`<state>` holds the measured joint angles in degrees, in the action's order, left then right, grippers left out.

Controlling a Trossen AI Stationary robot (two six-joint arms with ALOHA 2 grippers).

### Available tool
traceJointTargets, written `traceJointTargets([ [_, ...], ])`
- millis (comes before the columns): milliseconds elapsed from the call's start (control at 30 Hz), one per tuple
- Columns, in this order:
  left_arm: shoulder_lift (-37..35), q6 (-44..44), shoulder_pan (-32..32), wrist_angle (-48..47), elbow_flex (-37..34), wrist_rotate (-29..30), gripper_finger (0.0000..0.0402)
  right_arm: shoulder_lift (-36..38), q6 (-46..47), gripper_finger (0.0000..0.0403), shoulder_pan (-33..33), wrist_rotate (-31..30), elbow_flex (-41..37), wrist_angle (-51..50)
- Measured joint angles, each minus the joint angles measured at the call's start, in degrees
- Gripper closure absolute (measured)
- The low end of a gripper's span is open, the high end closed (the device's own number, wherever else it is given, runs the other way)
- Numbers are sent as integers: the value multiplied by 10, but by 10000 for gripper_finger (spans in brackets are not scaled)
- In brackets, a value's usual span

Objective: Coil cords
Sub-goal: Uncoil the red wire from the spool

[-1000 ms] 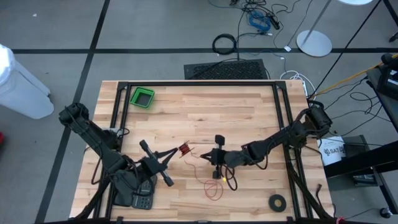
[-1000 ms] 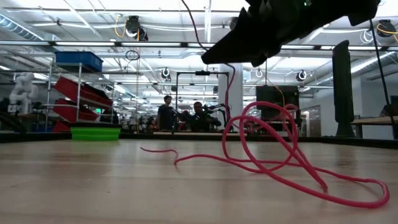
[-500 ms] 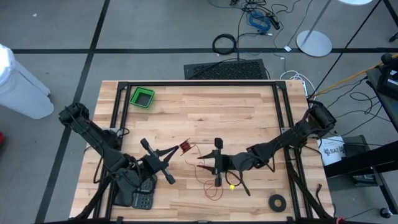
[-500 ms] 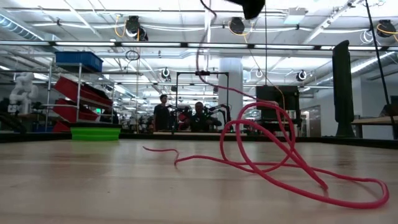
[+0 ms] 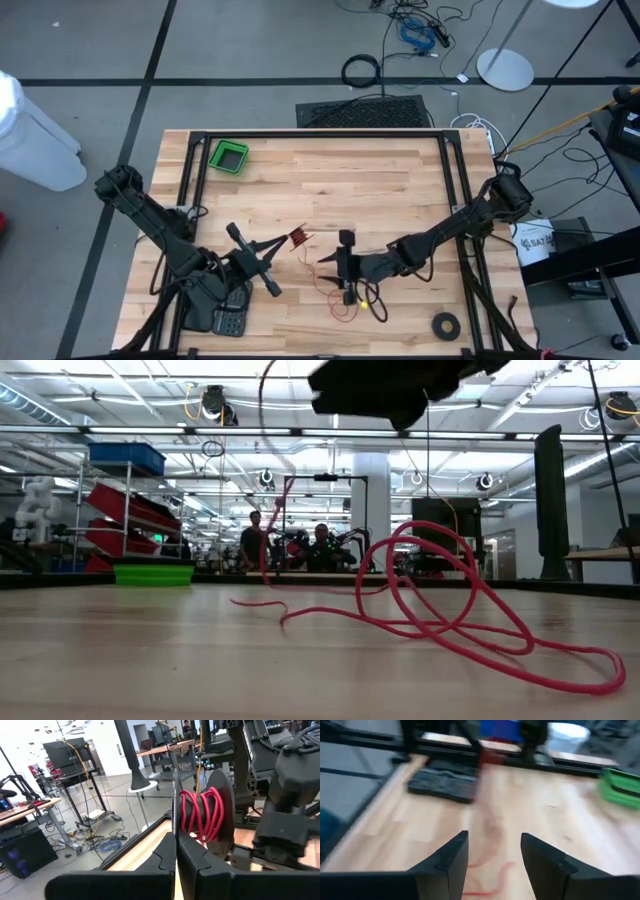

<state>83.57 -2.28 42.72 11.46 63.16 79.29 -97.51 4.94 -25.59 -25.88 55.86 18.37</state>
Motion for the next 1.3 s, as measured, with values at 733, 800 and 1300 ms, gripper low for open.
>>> traceJointTargets([
  [733, 0, 4, -1, 0, 0, 0, 398, -30, -165, 234, 9, -89, 0, 309],
  [800, 0, 5, -3, 0, 0, -5, 398, -42, -166, 234, 13, -81, 0, 328],
  [1300, 0, 5, -4, 0, 0, -16, 398, -63, -170, 287, 20, -87, 0, 415],
])
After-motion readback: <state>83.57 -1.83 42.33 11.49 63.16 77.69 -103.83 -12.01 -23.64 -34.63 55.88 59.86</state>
